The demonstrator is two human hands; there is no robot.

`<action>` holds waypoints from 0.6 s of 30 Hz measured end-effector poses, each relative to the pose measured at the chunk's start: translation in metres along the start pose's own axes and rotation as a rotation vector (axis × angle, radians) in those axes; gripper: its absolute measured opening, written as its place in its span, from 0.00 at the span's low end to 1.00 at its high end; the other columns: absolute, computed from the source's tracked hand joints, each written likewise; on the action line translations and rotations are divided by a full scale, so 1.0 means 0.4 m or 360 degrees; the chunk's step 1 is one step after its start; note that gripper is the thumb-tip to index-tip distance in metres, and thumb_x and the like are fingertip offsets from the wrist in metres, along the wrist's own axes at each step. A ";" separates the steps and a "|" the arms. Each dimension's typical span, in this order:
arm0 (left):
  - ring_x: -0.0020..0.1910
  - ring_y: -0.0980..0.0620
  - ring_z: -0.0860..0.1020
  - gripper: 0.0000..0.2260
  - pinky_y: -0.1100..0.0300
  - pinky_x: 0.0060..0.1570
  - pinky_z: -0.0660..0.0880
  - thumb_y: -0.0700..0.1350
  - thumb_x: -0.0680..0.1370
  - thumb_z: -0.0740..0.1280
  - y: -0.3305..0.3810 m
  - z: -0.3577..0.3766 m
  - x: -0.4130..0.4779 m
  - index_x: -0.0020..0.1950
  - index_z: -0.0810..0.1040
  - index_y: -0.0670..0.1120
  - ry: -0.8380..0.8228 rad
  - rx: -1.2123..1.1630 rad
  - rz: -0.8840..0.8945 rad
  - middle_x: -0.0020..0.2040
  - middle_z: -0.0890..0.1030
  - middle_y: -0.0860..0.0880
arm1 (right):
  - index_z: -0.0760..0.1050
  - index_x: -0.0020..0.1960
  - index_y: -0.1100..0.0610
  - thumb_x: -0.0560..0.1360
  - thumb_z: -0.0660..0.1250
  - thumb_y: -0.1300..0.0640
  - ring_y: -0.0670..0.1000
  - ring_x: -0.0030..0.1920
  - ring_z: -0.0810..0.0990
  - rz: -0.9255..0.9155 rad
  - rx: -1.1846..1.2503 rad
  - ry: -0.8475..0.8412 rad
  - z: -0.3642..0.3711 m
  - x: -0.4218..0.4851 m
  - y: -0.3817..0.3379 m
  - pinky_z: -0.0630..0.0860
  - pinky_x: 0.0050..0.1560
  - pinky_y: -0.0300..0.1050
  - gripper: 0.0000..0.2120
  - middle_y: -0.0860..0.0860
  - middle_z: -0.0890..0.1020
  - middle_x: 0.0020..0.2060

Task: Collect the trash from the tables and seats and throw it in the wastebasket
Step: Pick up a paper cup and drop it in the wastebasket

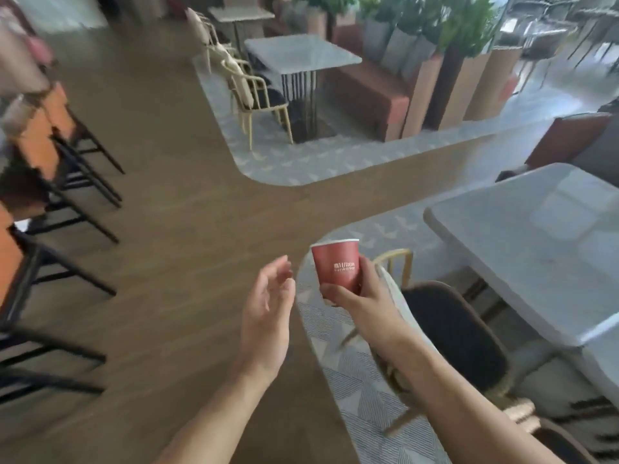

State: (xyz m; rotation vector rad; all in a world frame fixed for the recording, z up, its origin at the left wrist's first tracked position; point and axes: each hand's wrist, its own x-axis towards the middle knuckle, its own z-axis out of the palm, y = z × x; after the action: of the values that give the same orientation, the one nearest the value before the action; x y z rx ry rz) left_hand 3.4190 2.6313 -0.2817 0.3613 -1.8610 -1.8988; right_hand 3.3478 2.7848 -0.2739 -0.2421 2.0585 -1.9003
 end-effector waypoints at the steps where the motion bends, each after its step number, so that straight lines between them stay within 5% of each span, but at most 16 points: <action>1: 0.65 0.55 0.81 0.21 0.38 0.69 0.75 0.61 0.76 0.67 0.005 -0.049 0.014 0.66 0.79 0.55 0.0063 0.0009 0.0007 0.64 0.84 0.55 | 0.74 0.63 0.47 0.72 0.79 0.54 0.42 0.46 0.84 -0.0002 0.0018 -0.0061 0.054 0.016 -0.009 0.81 0.49 0.37 0.23 0.43 0.84 0.46; 3: 0.67 0.53 0.80 0.21 0.36 0.70 0.74 0.60 0.76 0.67 0.015 -0.127 0.038 0.67 0.79 0.55 0.0156 0.0021 0.0015 0.65 0.83 0.53 | 0.73 0.67 0.49 0.70 0.78 0.51 0.45 0.48 0.84 0.0002 0.0065 -0.0163 0.141 0.047 -0.026 0.82 0.53 0.42 0.28 0.47 0.84 0.49; 6: 0.67 0.52 0.80 0.22 0.37 0.70 0.75 0.60 0.76 0.67 0.022 -0.229 0.080 0.68 0.78 0.54 0.0278 0.0028 0.0020 0.66 0.82 0.52 | 0.72 0.70 0.52 0.69 0.77 0.51 0.44 0.46 0.84 -0.0036 0.0096 -0.0289 0.258 0.106 -0.050 0.81 0.48 0.38 0.31 0.46 0.84 0.48; 13: 0.68 0.55 0.79 0.19 0.40 0.72 0.74 0.51 0.80 0.67 0.002 -0.374 0.251 0.71 0.77 0.51 0.0437 0.0061 0.0008 0.68 0.81 0.52 | 0.71 0.71 0.48 0.70 0.77 0.51 0.42 0.43 0.84 -0.0096 0.0146 -0.0478 0.451 0.312 -0.063 0.82 0.48 0.39 0.31 0.38 0.85 0.43; 18: 0.69 0.59 0.78 0.23 0.45 0.72 0.75 0.56 0.79 0.66 -0.028 -0.426 0.487 0.74 0.74 0.54 0.0488 0.0113 -0.0054 0.68 0.80 0.55 | 0.69 0.70 0.42 0.73 0.76 0.50 0.40 0.43 0.83 -0.0168 0.0123 -0.0637 0.565 0.526 -0.077 0.81 0.47 0.37 0.29 0.36 0.85 0.45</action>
State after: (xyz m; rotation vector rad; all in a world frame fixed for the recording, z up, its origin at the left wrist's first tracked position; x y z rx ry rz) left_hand 3.3327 2.3872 -0.2773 0.6710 -1.7277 -1.6910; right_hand 3.2278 2.4987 -0.2824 -0.6651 1.7325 -1.8069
